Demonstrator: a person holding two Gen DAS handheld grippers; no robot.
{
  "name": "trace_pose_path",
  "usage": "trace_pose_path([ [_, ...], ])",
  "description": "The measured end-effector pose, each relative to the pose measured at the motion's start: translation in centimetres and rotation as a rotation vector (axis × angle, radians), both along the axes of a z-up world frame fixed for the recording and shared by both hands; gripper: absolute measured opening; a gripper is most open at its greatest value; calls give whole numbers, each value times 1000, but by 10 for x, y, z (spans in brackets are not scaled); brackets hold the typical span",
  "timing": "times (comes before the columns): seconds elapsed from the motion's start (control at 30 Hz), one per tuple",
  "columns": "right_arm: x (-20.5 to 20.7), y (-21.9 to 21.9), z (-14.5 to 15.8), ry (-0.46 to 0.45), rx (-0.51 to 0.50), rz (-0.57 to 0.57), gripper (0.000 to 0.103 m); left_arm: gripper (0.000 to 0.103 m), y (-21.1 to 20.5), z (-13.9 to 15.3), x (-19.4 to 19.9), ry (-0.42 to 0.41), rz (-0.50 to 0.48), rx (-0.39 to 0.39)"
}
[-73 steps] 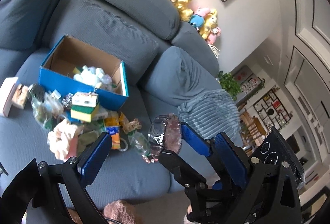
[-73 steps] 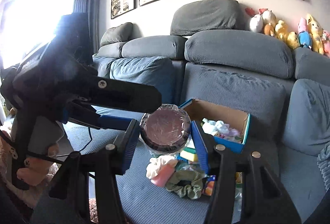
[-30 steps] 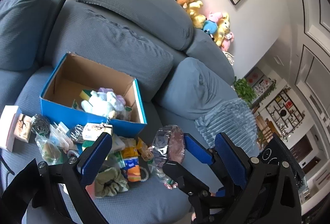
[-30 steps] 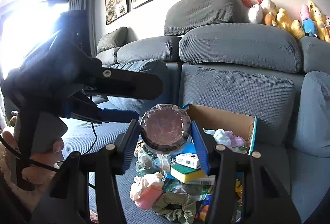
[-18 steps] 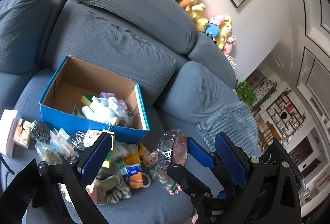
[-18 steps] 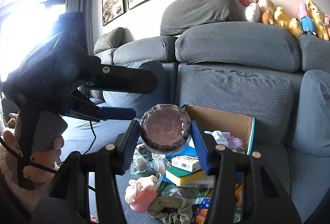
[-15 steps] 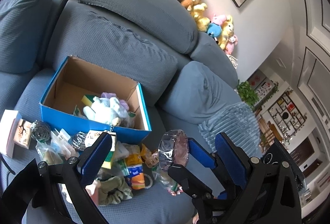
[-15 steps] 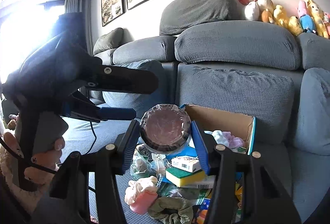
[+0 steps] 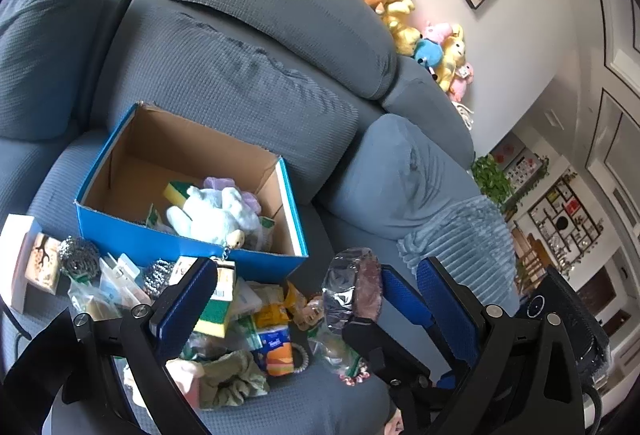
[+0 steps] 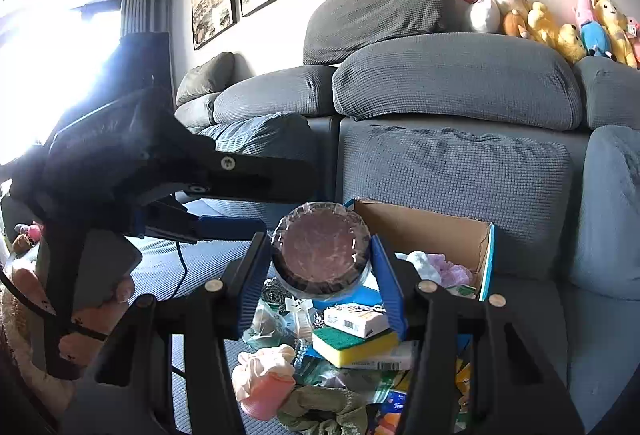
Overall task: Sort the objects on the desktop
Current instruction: 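Carry the jar with the right gripper over the blue cardboard box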
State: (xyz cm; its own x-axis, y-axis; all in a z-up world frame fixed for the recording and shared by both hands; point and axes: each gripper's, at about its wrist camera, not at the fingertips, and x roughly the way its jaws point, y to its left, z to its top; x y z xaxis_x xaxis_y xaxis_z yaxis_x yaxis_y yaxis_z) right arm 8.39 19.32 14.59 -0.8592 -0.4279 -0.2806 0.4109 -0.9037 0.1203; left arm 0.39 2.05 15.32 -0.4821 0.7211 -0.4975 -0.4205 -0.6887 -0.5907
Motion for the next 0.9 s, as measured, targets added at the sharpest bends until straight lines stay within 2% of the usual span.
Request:
trace_pose_path([
  [0.37,-15,4,-8,-7,-21,3,52,100,8,-2,-13,15,5,-32],
  [0.9,-40,17,-15,15,-54,-17,52,100,27,-8,-39,16,-28,-37],
])
